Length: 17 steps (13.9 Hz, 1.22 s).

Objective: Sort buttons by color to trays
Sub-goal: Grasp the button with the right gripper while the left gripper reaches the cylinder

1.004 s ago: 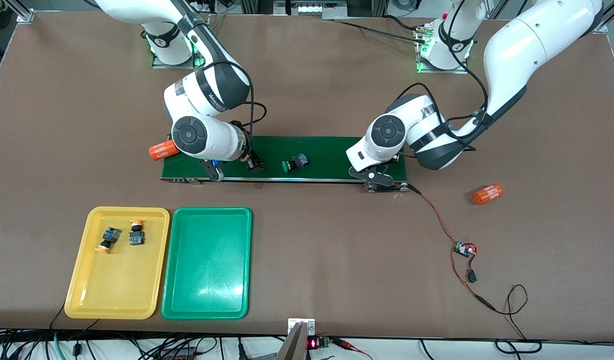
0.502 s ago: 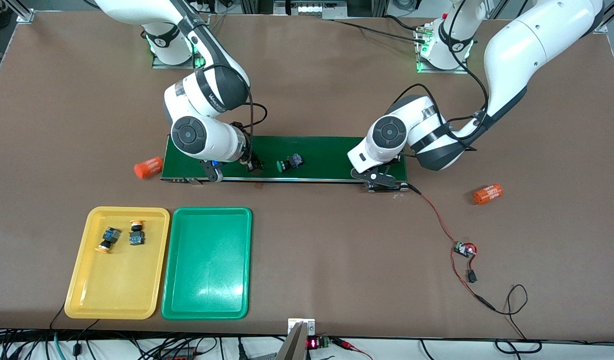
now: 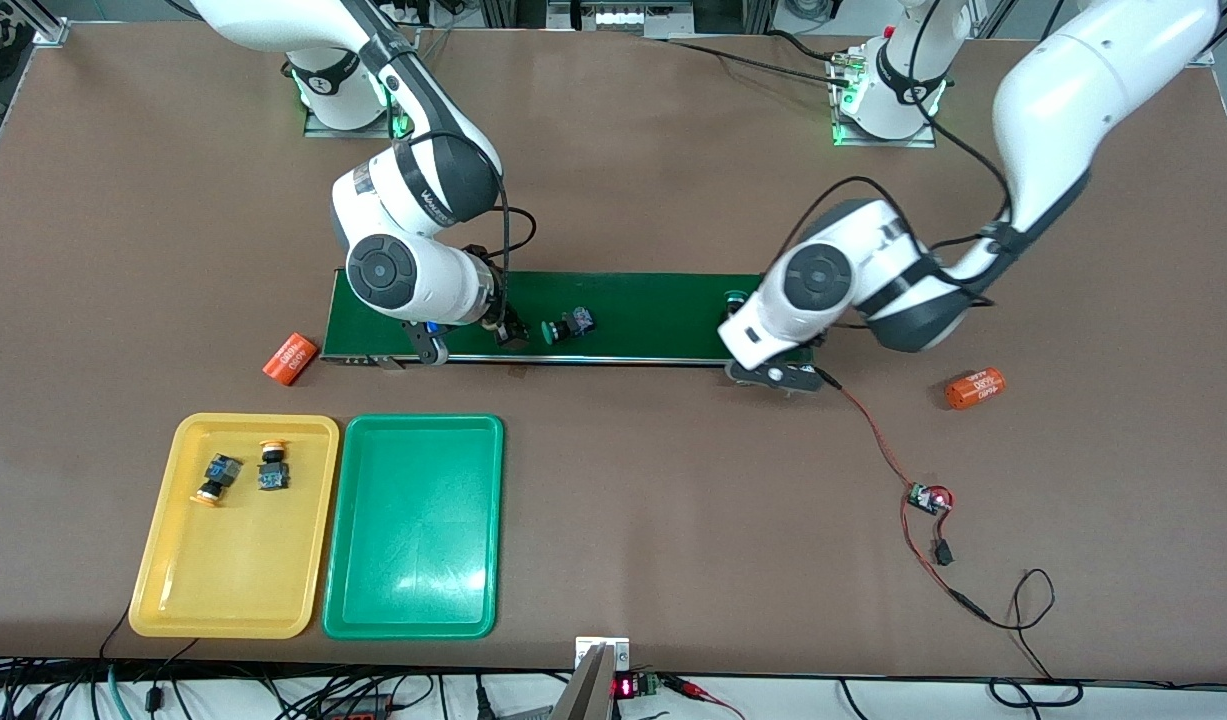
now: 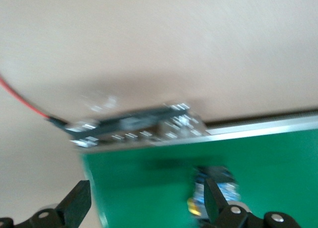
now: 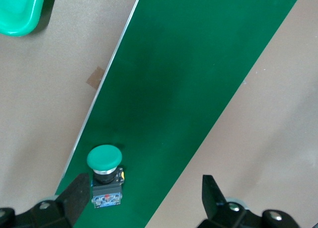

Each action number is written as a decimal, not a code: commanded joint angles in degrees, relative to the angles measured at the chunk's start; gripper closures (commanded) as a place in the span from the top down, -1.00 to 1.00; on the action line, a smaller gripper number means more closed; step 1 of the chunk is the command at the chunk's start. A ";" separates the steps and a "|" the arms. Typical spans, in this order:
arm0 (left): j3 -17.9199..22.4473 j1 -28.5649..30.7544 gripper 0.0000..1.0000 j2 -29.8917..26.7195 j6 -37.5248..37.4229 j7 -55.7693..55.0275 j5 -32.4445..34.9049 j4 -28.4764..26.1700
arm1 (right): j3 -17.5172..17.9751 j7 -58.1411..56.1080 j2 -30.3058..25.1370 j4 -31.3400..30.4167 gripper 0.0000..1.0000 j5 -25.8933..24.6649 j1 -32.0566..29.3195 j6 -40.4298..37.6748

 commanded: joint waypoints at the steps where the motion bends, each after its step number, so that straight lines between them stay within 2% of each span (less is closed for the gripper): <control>1: -2.79 9.05 1.00 -1.01 -2.31 1.39 0.30 -0.20 | -0.41 1.15 1.37 0.82 1.00 0.65 0.78 0.63; 3: -2.01 12.23 1.00 -0.66 -5.55 1.48 0.74 2.94 | -0.41 1.15 1.90 0.91 1.00 0.65 1.74 1.50; 5: 2.36 12.50 1.00 -0.48 -9.51 1.74 0.57 7.25 | -0.41 1.24 2.60 0.91 1.00 0.65 2.45 2.65; 7: 4.49 13.72 1.00 -0.49 -11.71 7.15 0.65 8.24 | -0.41 1.24 2.87 0.91 1.00 0.65 2.63 3.09; 10: 7.13 15.40 1.00 -0.22 -11.02 25.67 0.74 8.50 | -0.41 1.24 3.39 0.91 1.00 0.56 2.80 3.35; 12: 7.40 15.67 1.00 -0.22 -11.02 37.63 0.83 8.76 | -0.41 1.24 3.75 0.91 1.00 0.47 2.89 3.88; 15: 8.72 16.11 1.00 -0.13 -10.93 60.64 0.48 8.68 | -0.50 1.15 4.10 0.91 1.00 0.21 2.89 4.23; 17: 9.16 17.68 1.00 0.22 -10.32 69.38 0.57 8.59 | -0.50 1.15 4.45 0.91 1.00 0.21 2.89 4.58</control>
